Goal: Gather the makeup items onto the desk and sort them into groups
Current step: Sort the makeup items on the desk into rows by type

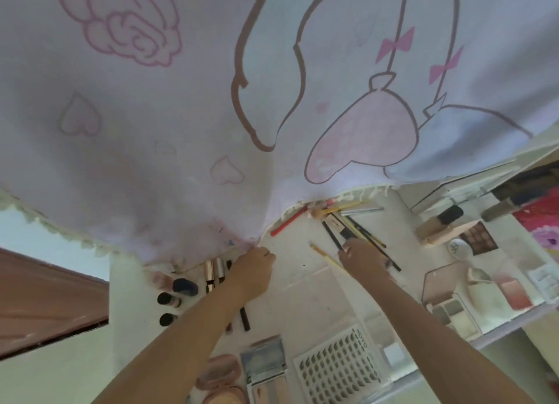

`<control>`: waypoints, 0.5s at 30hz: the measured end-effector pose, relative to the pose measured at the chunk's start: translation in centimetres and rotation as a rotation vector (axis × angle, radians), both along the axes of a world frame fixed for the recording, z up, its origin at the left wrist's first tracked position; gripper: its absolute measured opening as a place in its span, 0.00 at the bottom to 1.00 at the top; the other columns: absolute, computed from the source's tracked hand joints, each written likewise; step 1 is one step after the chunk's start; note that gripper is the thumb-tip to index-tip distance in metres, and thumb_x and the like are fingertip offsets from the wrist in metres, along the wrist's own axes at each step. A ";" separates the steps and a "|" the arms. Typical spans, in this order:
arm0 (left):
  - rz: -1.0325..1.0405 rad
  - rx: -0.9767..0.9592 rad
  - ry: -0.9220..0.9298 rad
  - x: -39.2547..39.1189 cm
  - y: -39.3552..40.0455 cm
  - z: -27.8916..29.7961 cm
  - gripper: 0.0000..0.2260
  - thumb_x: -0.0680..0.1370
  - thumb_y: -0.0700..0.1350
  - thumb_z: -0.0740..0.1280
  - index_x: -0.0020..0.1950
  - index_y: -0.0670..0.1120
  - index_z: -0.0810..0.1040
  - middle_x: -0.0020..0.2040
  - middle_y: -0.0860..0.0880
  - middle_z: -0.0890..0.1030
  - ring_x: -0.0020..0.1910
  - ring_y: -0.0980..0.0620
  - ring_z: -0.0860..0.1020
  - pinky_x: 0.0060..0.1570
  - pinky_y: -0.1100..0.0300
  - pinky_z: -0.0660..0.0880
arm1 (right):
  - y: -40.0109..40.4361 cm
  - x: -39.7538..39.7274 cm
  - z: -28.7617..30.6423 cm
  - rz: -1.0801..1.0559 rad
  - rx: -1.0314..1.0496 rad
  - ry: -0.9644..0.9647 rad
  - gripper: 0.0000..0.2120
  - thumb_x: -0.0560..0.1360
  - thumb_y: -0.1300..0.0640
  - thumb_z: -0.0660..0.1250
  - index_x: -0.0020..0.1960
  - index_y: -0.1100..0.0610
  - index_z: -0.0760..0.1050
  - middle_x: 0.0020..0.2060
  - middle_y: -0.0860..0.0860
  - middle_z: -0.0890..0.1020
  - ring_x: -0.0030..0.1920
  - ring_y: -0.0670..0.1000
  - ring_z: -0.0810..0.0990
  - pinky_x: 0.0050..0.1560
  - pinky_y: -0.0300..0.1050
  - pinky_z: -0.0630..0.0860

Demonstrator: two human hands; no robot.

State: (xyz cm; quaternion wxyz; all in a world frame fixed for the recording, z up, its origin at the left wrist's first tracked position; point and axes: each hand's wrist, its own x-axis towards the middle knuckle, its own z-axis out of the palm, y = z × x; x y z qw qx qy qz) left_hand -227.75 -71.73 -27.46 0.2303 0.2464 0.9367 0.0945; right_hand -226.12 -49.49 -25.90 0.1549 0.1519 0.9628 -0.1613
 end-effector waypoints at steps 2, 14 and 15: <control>0.100 -0.005 -0.041 0.6 1.9 -0.6 0.18 0.81 0.43 0.50 0.70 0.39 0.60 0.71 0.42 0.61 0.70 0.47 0.60 0.67 0.56 0.60 | 1.3 -1.4 -0.1 0.034 0.084 0.038 0.15 0.77 0.55 0.58 0.58 0.62 0.72 0.55 0.57 0.78 0.56 0.55 0.76 0.54 0.45 0.72; 0.334 -0.264 -0.118 2.1 5.8 -4.0 0.27 0.82 0.49 0.46 0.73 0.37 0.36 0.74 0.40 0.36 0.74 0.44 0.37 0.73 0.53 0.41 | 4.1 -4.7 -2.4 0.273 0.152 0.024 0.12 0.75 0.55 0.60 0.54 0.61 0.73 0.50 0.55 0.77 0.51 0.56 0.77 0.47 0.44 0.72; 0.332 -0.265 -0.130 2.0 5.8 -3.9 0.27 0.82 0.48 0.46 0.73 0.37 0.36 0.74 0.40 0.36 0.74 0.44 0.37 0.73 0.53 0.41 | 4.2 -4.9 -2.3 0.267 0.115 0.014 0.12 0.74 0.56 0.60 0.53 0.61 0.74 0.49 0.55 0.77 0.50 0.56 0.77 0.45 0.44 0.72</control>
